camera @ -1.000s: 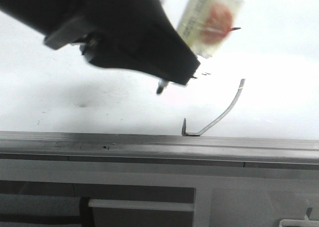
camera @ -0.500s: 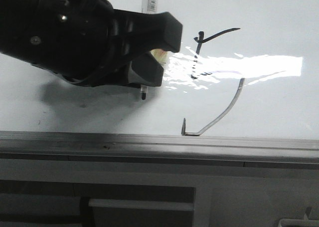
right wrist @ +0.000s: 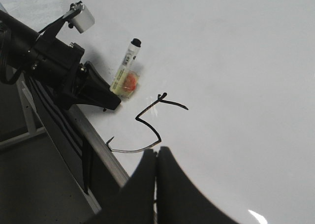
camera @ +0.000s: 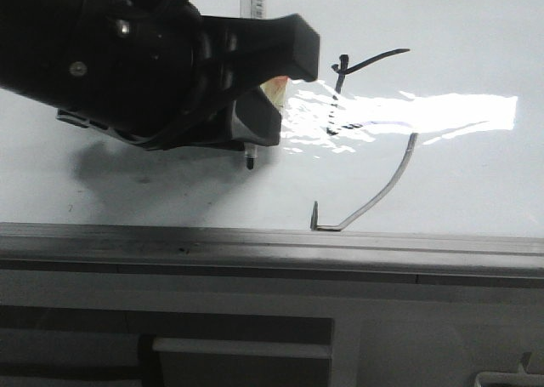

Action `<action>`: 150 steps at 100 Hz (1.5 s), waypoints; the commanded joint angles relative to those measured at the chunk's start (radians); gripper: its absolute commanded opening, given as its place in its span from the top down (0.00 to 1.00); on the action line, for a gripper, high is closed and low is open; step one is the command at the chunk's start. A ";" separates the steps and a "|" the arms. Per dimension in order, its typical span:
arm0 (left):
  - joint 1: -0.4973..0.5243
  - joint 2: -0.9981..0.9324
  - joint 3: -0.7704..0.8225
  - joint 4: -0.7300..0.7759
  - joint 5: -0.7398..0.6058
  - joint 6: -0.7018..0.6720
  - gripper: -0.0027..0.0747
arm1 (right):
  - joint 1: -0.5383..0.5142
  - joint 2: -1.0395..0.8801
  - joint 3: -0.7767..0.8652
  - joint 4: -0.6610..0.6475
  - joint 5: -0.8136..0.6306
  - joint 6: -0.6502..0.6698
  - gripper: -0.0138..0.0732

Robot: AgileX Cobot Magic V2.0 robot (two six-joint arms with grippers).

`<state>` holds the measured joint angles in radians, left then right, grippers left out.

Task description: Write number 5 on whiteboard

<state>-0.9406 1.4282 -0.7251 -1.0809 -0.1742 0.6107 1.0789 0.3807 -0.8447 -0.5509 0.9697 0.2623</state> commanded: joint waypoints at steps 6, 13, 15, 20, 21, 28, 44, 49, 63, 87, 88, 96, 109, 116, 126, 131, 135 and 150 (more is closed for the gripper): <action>0.016 0.015 -0.012 -0.056 -0.108 -0.006 0.55 | 0.002 0.008 -0.030 -0.037 -0.063 -0.001 0.91; 0.016 0.015 -0.012 -0.060 -0.109 -0.006 0.47 | 0.002 0.008 -0.030 -0.037 -0.063 -0.001 0.91; 0.016 0.015 -0.012 -0.060 -0.109 -0.006 0.46 | 0.002 0.008 -0.030 -0.037 -0.063 -0.001 0.91; 0.016 0.015 -0.012 -0.060 -0.109 -0.006 0.46 | 0.002 0.008 -0.030 -0.037 -0.065 -0.001 0.91; 0.016 0.015 -0.012 -0.060 -0.109 -0.006 0.46 | 0.002 0.008 -0.030 -0.037 -0.065 -0.001 0.91; 0.016 0.015 -0.012 -0.060 -0.112 -0.006 0.46 | 0.002 0.008 -0.030 -0.036 -0.068 -0.001 0.91; 0.016 0.013 -0.014 -0.058 -0.119 -0.006 0.40 | 0.002 0.008 -0.030 -0.034 -0.068 -0.001 0.91; 0.016 0.005 -0.019 -0.058 -0.119 -0.006 0.31 | 0.002 0.008 -0.030 -0.034 -0.068 -0.001 0.91; 0.014 -0.079 -0.048 -0.017 -0.027 -0.006 0.21 | 0.002 0.008 -0.030 -0.038 -0.073 -0.001 0.91; -0.001 -0.403 0.025 0.097 -0.005 0.111 0.50 | 0.002 -0.068 0.034 -0.106 -0.094 0.013 0.91; -0.001 -0.414 0.032 0.098 -0.005 0.122 0.53 | 0.002 -0.079 0.043 -0.110 -0.093 0.024 0.91; 0.001 -0.546 0.121 0.099 -0.005 0.172 0.72 | 0.002 -0.147 0.096 -0.154 -0.068 0.088 0.91; 0.001 -0.717 0.269 0.102 -0.005 0.179 0.99 | 0.002 -0.279 0.192 -0.165 -0.055 0.092 0.91; 0.001 -0.792 0.332 0.102 -0.005 0.179 0.99 | 0.002 -0.336 0.234 -0.161 -0.052 0.092 0.91; 0.001 -0.872 0.391 0.100 0.000 0.179 0.99 | 0.002 -0.390 0.276 -0.161 -0.049 0.092 0.91; 0.001 -0.899 0.407 0.100 0.007 0.179 0.99 | 0.002 -0.407 0.291 -0.161 -0.047 0.092 0.91; 0.001 -0.907 0.414 0.100 0.007 0.179 0.99 | 0.002 -0.407 0.297 -0.161 -0.047 0.092 0.91; 0.001 -0.909 0.442 0.100 0.007 0.179 0.99 | 0.002 -0.404 0.298 -0.165 -0.033 0.092 0.91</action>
<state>-0.9378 0.5167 -0.2683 -0.9924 -0.1340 0.7890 1.0789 -0.0146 -0.5293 -0.6696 0.9933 0.3551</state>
